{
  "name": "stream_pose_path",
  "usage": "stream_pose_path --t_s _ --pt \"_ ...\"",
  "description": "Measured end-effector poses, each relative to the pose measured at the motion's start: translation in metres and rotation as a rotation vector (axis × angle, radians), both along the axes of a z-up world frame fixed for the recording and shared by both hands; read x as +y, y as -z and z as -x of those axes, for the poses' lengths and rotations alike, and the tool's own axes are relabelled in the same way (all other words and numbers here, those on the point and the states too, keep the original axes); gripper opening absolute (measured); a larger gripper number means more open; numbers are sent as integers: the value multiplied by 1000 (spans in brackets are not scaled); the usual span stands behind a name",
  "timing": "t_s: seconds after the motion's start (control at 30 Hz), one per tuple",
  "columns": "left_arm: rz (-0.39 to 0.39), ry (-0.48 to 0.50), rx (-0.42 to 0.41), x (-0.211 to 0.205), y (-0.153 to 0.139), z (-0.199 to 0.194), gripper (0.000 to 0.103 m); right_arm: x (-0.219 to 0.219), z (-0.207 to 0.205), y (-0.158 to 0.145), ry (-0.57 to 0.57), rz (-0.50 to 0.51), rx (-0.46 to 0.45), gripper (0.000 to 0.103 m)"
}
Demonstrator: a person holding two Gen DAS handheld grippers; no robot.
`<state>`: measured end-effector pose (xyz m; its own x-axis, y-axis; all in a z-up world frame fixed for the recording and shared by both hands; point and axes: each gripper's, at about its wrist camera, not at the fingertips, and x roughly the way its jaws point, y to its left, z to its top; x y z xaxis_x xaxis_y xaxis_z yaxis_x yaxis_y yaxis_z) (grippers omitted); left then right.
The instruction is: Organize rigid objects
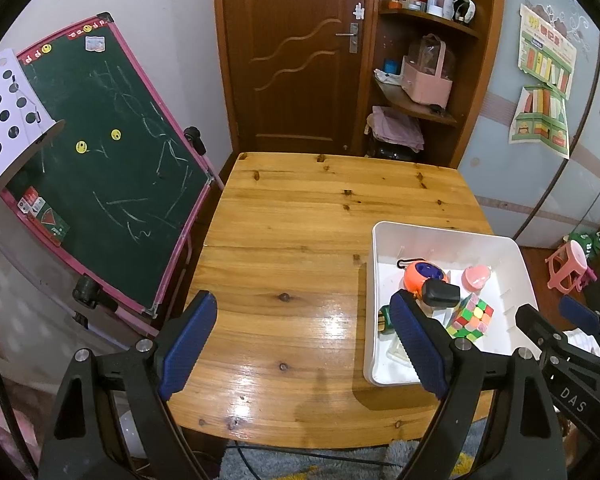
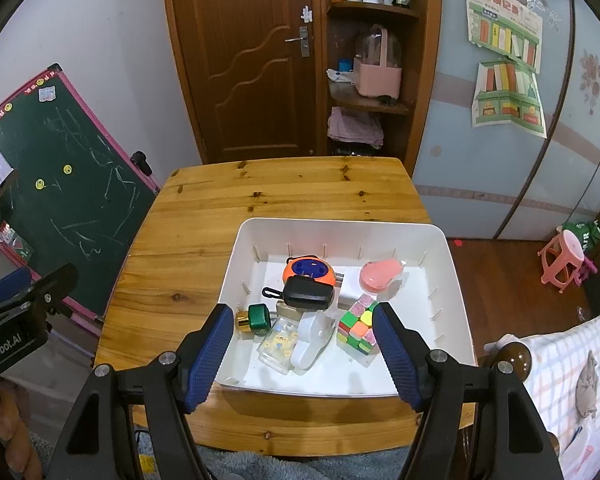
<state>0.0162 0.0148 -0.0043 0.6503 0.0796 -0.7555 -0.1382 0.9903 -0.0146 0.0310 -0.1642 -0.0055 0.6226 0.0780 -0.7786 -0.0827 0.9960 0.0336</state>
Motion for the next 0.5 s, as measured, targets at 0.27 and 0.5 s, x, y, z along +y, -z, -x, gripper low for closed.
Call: stream_pose_path --t_s 0.27,0.5 --pt "3 5 7 1 2 -2 90 0 -1 0 0 0 -2 73" --pt "11 14 6 3 4 -3 90 -1 -1 2 2 -1 0 73"
